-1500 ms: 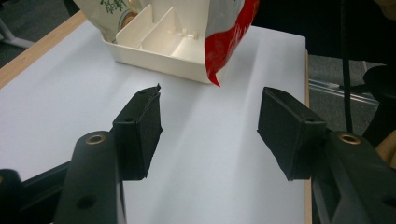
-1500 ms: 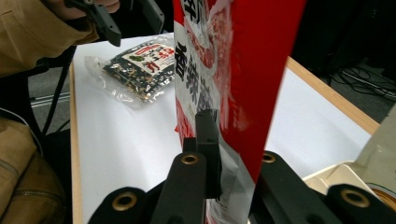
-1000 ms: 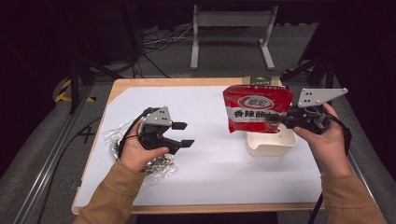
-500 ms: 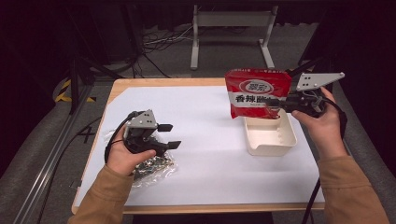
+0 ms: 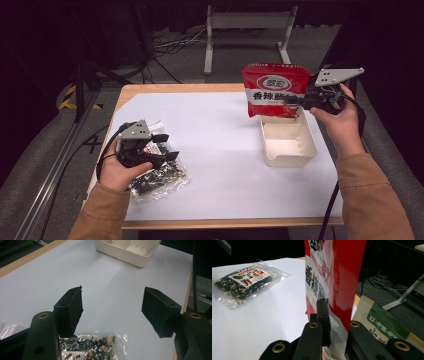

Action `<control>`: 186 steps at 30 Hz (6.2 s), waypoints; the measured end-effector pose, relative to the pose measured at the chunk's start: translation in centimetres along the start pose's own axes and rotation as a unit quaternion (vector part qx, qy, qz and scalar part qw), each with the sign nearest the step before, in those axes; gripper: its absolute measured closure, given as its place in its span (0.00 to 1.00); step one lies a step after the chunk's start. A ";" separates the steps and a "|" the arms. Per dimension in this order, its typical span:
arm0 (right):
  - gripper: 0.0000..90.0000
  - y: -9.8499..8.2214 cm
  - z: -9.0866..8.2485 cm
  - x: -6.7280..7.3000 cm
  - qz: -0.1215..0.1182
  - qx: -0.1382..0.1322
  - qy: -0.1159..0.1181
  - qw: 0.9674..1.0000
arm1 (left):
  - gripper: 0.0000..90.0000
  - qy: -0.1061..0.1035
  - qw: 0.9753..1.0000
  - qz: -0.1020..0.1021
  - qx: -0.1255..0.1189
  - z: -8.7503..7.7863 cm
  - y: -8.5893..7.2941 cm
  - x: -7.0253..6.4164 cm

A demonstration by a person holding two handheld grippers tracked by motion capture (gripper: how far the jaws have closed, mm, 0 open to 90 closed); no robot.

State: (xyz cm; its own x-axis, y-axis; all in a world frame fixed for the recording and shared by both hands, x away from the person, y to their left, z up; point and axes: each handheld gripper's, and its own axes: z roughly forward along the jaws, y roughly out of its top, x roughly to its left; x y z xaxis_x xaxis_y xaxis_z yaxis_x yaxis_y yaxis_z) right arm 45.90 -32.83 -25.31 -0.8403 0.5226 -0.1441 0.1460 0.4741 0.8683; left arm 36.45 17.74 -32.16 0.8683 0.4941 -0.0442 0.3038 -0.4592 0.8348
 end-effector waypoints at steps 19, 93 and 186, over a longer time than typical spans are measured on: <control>0.97 -1.4 0.2 -3.2 0.027 0.024 -0.028 0.999 | 0.42 0.035 0.999 -0.027 -0.003 -1.0 -1.8 1.6; 0.95 -10.4 4.6 -4.9 0.092 0.103 -0.082 0.987 | 0.20 0.088 0.992 -0.085 0.001 -2.0 -3.5 3.5; 0.39 -6.9 1.3 11.6 0.046 -0.002 -0.025 0.999 | 0.17 0.197 0.958 -0.200 0.057 -1.8 -9.4 11.5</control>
State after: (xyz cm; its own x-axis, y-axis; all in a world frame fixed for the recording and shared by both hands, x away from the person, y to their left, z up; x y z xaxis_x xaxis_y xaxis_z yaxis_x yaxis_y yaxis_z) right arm 35.80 -29.10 -33.60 -0.7960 0.5988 -0.0881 0.2181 0.4196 0.8811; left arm 42.85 29.04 -39.51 0.4650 0.8773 -0.1186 0.6410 -0.2412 0.7287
